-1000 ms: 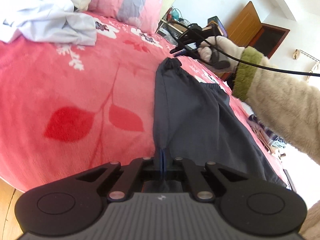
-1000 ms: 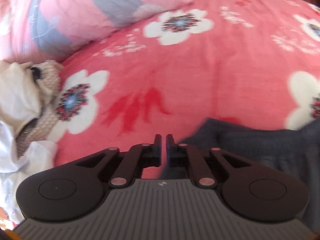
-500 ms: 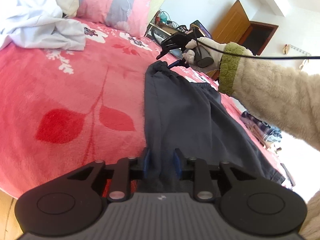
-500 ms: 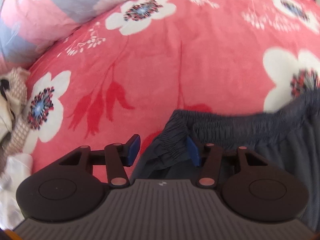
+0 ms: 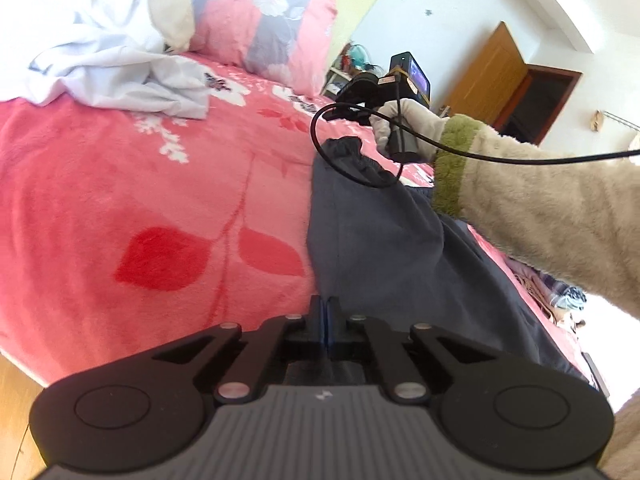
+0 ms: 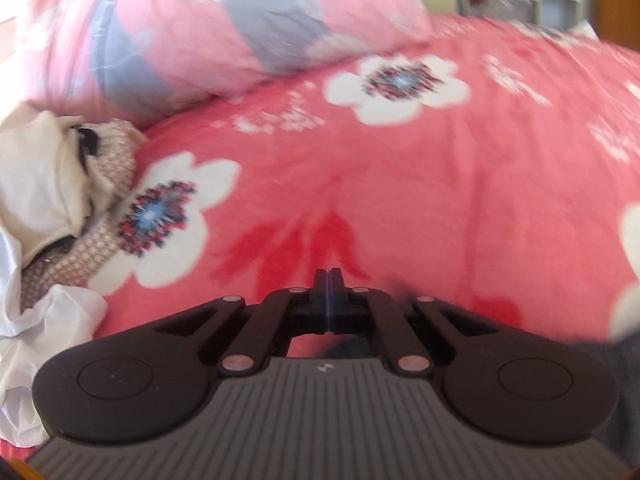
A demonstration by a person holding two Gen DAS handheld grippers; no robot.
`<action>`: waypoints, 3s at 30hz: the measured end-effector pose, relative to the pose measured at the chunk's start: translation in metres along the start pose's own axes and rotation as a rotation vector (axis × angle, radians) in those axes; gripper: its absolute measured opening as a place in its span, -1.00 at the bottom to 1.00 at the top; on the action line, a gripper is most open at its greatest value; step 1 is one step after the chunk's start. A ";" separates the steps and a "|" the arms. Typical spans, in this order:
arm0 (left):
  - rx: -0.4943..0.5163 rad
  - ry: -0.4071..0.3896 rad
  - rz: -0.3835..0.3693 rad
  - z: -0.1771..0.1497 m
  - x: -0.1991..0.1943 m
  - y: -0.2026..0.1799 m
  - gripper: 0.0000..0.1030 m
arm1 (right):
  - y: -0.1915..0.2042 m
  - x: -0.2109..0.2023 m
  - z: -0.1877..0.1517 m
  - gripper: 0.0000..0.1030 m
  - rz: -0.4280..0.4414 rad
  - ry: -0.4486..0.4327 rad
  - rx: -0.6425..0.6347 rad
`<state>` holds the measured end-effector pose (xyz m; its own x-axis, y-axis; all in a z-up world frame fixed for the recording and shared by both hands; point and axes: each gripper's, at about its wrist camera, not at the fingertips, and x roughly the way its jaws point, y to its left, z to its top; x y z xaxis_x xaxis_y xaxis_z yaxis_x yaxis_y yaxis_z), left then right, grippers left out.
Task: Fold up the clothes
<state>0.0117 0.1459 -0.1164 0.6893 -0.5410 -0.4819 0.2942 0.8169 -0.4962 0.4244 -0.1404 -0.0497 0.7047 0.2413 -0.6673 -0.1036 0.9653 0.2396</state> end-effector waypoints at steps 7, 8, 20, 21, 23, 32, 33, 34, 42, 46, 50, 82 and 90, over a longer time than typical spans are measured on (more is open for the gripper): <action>-0.033 0.018 0.031 -0.002 0.004 0.001 -0.95 | 0.009 0.037 -0.008 -1.00 0.054 0.011 0.042; -0.044 0.018 0.027 -0.002 0.005 0.003 -0.93 | 0.005 0.028 -0.008 -0.99 0.081 -0.004 0.063; -0.076 -0.056 0.121 0.007 -0.001 0.007 -0.94 | -0.168 -0.333 -0.050 -0.94 0.065 -0.277 0.153; -0.062 -0.062 0.144 0.008 -0.004 0.005 -0.93 | -0.188 -0.359 -0.069 -0.93 0.026 -0.274 0.187; -0.031 -0.074 0.197 0.013 -0.008 0.000 -0.79 | -0.222 -0.400 -0.115 -0.90 -0.053 -0.237 0.256; 0.188 -0.120 0.154 0.026 -0.026 -0.089 -0.31 | -0.272 -0.439 -0.321 -0.54 -0.151 -0.078 0.462; 0.223 -0.092 0.103 0.022 -0.019 -0.107 -0.25 | -0.267 -0.440 -0.333 -0.54 -0.146 -0.086 0.438; 0.258 -0.065 0.052 0.017 -0.013 -0.126 -0.22 | -0.258 -0.440 -0.341 -0.54 -0.143 -0.092 0.399; 0.555 0.156 -0.197 -0.048 0.053 -0.246 -0.19 | -0.168 -0.444 -0.380 -0.53 -0.084 -0.119 -0.211; 0.629 0.244 -0.236 -0.069 0.081 -0.269 -0.19 | -0.159 -0.424 -0.389 -0.54 -0.091 -0.075 -0.349; 0.711 0.274 -0.232 -0.076 0.093 -0.283 -0.19 | -0.182 -0.419 -0.388 -0.95 -0.087 -0.080 -0.267; 0.695 0.351 -0.276 -0.050 0.130 -0.304 -0.86 | -0.233 -0.474 -0.411 -0.91 0.144 -0.271 0.247; 0.538 0.508 -0.391 0.000 0.142 -0.300 -0.86 | -0.146 -0.458 -0.395 -0.50 0.047 -0.255 -0.230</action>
<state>0.0213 -0.1761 -0.0365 0.1274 -0.7242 -0.6777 0.8148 0.4660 -0.3448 -0.1607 -0.3526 -0.0578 0.8450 0.2812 -0.4548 -0.2750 0.9580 0.0815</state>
